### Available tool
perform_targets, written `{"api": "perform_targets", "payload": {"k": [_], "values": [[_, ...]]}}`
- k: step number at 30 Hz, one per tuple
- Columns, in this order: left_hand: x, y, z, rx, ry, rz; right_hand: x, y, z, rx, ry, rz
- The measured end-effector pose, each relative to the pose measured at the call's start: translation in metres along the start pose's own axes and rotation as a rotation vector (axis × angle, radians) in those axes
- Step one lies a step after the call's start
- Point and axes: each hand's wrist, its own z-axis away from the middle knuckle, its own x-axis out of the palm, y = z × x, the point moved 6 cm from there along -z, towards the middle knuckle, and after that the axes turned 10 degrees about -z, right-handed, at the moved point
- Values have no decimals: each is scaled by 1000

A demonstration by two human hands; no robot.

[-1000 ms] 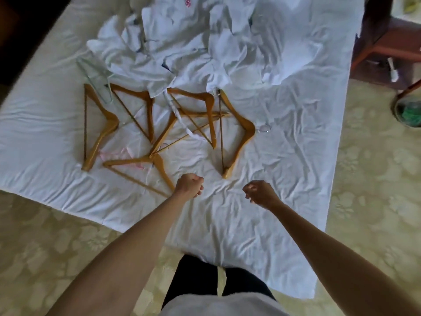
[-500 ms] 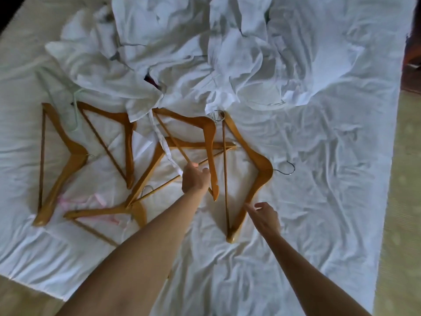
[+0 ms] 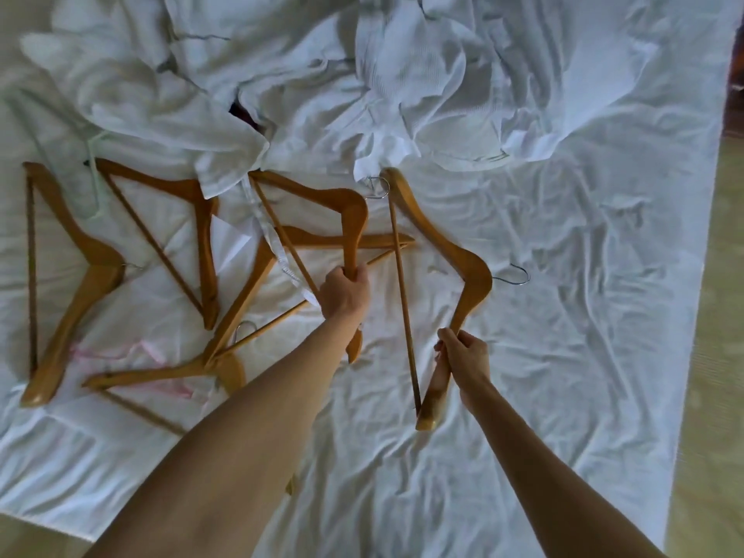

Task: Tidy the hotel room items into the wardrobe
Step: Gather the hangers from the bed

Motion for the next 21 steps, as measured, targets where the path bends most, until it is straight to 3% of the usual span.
{"api": "perform_targets", "payload": {"k": [8,15,21], "values": [[-87,-15,91,103,-15,230,-22,-98,118,-193,-238,-247],[-164,-36,232,165,19,425,-58,-144,240,-450,-459,134],[-225,-75,337,99,52,725,-52,-142,349,-579,-724,267]]}}
